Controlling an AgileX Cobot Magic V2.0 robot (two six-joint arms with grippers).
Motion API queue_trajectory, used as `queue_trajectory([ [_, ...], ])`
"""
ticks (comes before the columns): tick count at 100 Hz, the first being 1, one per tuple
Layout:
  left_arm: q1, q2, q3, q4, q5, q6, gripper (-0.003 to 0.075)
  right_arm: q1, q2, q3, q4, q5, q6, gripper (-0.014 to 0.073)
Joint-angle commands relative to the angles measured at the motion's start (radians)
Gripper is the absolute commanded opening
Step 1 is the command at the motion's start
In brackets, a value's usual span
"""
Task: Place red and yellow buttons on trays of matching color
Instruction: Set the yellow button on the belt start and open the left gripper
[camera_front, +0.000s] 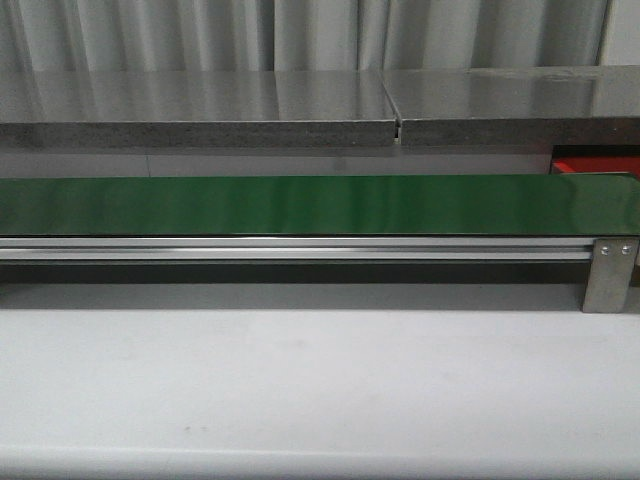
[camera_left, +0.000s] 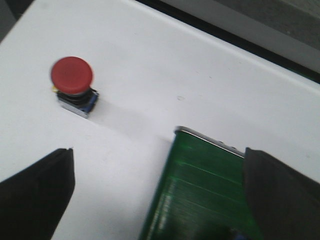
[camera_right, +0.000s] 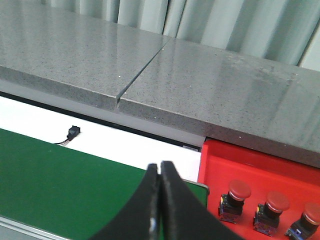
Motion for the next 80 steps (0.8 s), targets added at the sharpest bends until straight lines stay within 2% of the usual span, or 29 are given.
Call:
queue_trajectory([
  [1,0.039,-0.017,-0.045,-0.019,-0.059,-0.005,0.0659,0.001,-0.006,-0.027,0.022,-0.019,0.002,-0.0059],
  [19,0.090,0.084,-0.109,-0.019,-0.046,-0.005,0.0659,0.001,-0.006,-0.027,0.022,-0.019,0.002,-0.0059],
  [80,0.090,0.413,-0.456,-0.017,-0.025,-0.002,0.0659,0.001,-0.006,-0.027,0.022,-0.019,0.002,-0.0059],
])
